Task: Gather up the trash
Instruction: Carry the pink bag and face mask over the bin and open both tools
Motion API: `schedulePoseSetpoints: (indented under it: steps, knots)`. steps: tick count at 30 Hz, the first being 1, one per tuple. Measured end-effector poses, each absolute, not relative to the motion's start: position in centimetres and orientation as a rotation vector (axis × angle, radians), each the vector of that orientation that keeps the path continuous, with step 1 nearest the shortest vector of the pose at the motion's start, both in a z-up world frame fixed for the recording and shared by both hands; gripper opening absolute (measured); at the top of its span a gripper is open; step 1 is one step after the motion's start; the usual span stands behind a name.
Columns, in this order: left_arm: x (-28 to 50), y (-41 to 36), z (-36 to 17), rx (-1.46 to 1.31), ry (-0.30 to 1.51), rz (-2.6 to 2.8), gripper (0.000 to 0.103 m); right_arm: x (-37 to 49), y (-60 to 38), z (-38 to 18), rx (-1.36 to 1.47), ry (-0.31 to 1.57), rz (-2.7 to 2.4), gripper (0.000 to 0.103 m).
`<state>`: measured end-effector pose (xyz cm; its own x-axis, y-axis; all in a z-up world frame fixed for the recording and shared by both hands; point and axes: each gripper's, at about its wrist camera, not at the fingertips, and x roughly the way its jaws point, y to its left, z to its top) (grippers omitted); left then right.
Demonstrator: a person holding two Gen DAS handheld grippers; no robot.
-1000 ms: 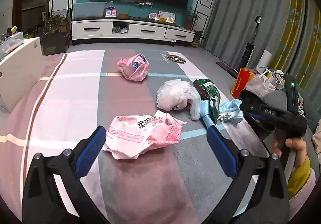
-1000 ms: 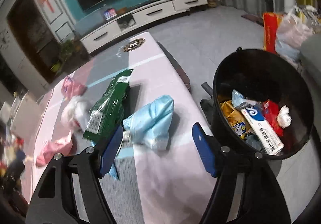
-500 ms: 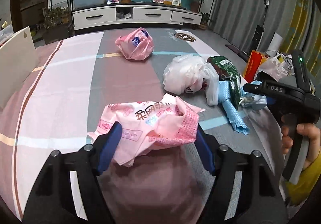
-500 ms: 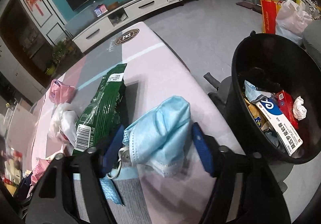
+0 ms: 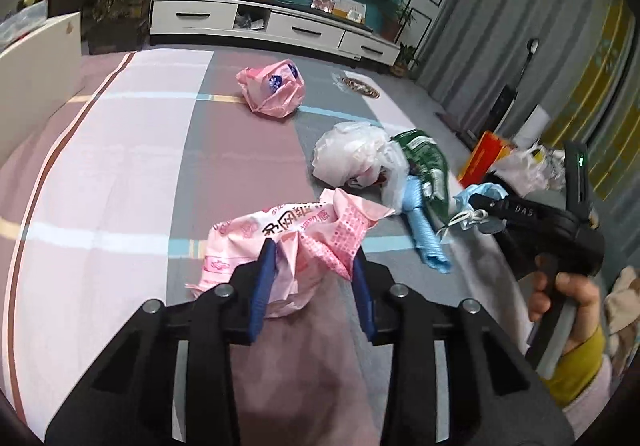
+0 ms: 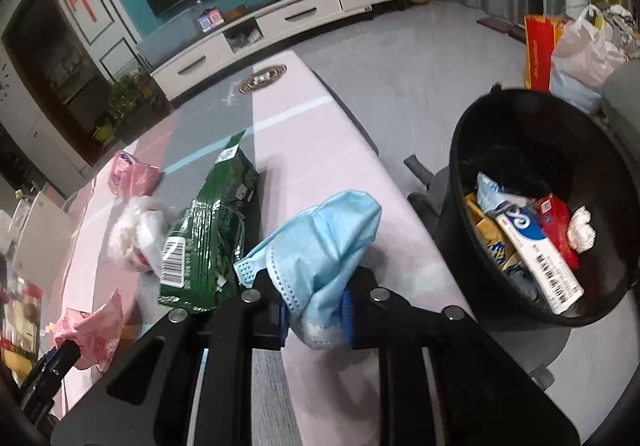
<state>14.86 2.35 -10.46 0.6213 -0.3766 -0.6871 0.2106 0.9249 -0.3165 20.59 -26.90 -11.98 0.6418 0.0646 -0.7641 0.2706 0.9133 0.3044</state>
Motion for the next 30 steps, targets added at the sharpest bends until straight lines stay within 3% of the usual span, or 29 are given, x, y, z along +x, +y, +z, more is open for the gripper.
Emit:
schedulePoseSetpoints:
  steps: [16,30]
  knots:
    - [11.8,3.5,-7.4,-0.279,0.743,-0.362,0.036,14.6,-27.8,-6.3,0.397,0.683,-0.059,0.02]
    - [11.2,0.1,-6.2,-0.242,0.737,-0.416,0.036,12.7,-31.8,-5.5,0.474,0.641,-0.074,0.02]
